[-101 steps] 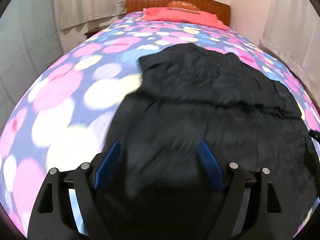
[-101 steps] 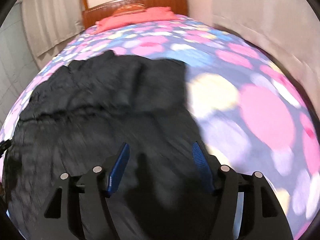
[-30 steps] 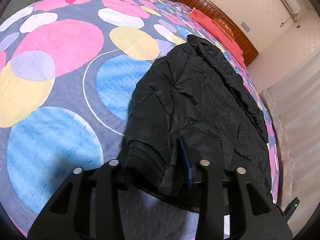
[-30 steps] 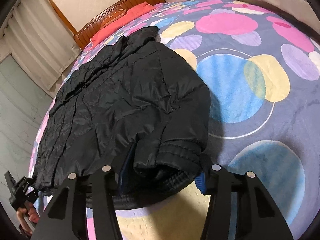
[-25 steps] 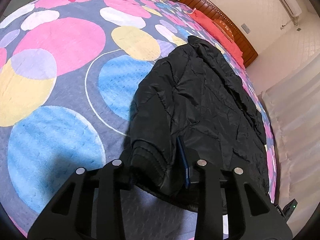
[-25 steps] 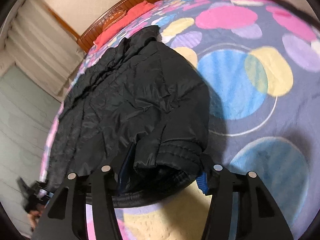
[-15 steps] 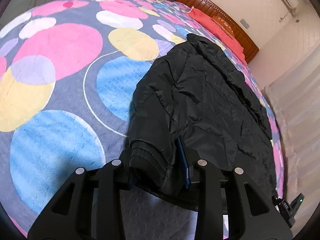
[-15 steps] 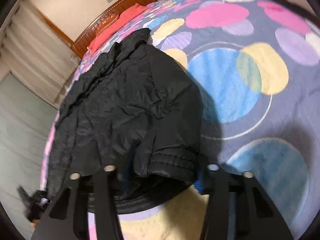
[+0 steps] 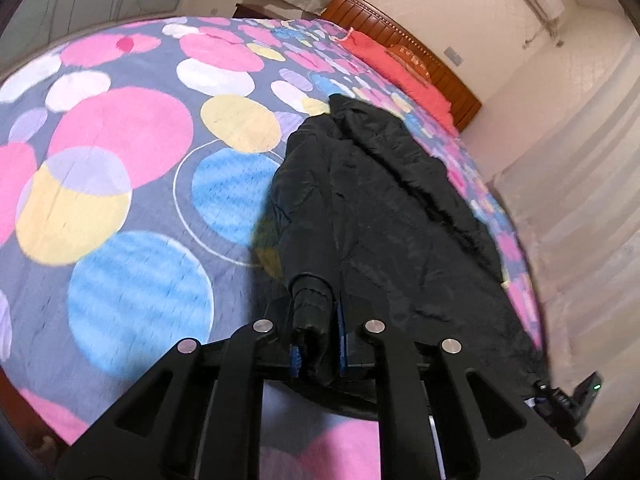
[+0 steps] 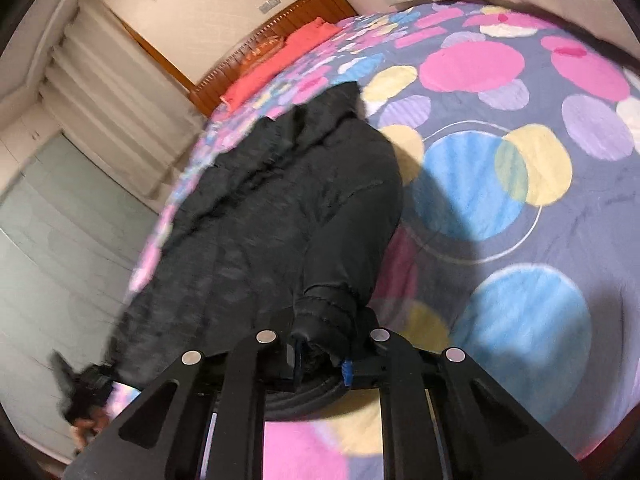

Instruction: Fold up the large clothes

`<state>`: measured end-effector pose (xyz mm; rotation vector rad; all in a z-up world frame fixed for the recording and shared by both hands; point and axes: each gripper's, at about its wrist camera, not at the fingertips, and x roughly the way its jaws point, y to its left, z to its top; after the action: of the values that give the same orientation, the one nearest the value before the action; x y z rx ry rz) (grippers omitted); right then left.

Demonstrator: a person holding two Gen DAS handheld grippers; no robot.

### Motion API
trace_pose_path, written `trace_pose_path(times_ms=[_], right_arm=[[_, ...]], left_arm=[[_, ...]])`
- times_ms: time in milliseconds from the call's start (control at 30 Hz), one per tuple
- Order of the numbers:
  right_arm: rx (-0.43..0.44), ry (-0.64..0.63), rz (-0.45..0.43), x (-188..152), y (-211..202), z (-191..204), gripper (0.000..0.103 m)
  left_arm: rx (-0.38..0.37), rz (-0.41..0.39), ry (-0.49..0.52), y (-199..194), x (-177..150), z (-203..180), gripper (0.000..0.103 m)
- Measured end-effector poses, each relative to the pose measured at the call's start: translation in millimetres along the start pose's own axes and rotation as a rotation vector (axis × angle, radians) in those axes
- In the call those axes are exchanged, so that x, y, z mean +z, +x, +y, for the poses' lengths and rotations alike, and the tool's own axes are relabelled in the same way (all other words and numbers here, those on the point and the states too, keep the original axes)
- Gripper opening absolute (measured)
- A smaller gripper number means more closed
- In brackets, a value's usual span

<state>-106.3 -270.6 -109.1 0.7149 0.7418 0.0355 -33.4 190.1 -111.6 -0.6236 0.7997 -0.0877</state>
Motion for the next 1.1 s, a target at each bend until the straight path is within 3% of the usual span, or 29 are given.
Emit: trace_pose_path(times_ms=[233, 533, 733, 867, 1100], right_arm=[[0.171, 0.023, -0.018, 35.0, -2.2, 27.1, 0.013], [0.268, -0.011, -0.109, 117.3, 22.4, 70.4, 0.012], [0.243, 0.022, -0.160, 196.5, 69.4, 78.9, 0.012], [0.204, 0.043, -0.145, 241.0, 111.1, 79.7, 0.012], [0.086, 0.100, -0.068, 298.7, 209.9, 65.8, 0.012]], left_arm=[[-0.138, -0.026, -0.044, -14.0, 42.4, -17.7, 0.012], [-0.180, -0.093, 0.031, 11.1, 131.6, -71.7, 0.012], [-0.160, -0.095, 0.028, 62.2, 206.1, -101.9, 0.012], [-0.123, -0.075, 0.030, 116.0, 254.5, -124.9, 0.012], [0.000, -0.042, 0.073, 215.0, 295.4, -138.8, 0.012]])
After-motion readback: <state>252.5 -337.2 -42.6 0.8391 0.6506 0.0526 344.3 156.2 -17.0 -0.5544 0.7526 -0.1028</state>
